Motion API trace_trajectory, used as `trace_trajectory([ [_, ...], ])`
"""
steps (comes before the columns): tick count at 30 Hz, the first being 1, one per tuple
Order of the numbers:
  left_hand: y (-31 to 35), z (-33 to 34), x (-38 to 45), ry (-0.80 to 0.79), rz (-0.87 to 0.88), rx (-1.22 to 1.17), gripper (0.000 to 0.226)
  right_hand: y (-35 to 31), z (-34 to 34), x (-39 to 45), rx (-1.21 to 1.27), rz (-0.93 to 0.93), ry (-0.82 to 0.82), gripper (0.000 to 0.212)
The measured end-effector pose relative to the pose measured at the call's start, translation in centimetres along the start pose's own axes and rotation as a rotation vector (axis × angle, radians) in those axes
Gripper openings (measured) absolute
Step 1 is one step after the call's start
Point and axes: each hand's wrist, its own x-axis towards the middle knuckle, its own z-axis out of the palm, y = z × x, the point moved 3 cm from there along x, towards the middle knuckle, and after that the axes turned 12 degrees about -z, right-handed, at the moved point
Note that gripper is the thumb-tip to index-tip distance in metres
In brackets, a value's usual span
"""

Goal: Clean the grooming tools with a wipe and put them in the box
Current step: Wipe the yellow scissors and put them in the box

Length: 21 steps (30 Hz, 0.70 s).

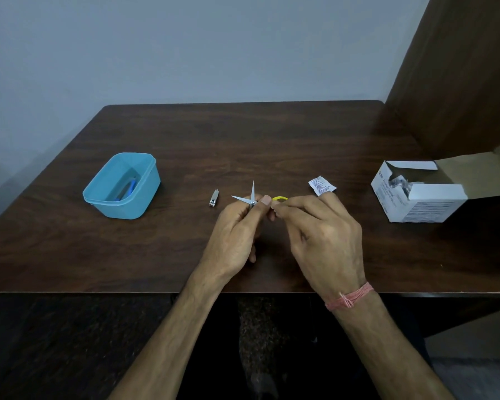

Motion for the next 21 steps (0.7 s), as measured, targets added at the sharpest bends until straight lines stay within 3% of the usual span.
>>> trace_trajectory([
  [10,0.2,0.1,-0.1,-0.002,-0.016,-0.032,0.044,-0.3,-0.1,-0.6,0.0,0.125,0.002,0.012],
  [21,-0.1,0.2,0.4,-0.011,-0.027,-0.063,0.045,-0.5,-0.6,-0.4,-0.017,0.043,-0.041,0.017],
])
